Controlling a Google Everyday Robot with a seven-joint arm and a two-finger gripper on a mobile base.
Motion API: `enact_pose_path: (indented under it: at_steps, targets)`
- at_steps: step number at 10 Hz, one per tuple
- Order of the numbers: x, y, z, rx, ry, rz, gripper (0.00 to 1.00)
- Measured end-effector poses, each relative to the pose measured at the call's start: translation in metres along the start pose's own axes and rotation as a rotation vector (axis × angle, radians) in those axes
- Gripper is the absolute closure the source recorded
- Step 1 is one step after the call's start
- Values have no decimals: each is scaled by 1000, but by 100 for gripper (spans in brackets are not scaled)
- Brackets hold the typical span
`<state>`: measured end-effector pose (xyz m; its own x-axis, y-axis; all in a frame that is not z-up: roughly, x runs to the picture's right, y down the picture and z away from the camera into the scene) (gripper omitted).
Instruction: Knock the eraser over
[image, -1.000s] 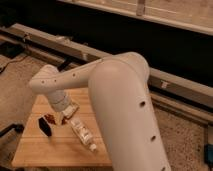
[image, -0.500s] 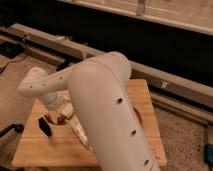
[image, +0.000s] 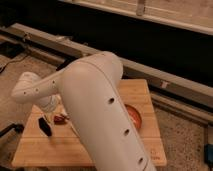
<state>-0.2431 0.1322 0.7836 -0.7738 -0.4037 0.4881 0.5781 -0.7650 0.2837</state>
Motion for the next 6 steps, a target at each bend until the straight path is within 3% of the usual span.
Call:
enact_pose_path:
  at_steps: [3,4,6]
  targets:
    - [2,-12,-8,21,49,4,20]
    - [3,-17,-11,47,71,5,20]
    - [0,-21,-17,140,114,9,20]
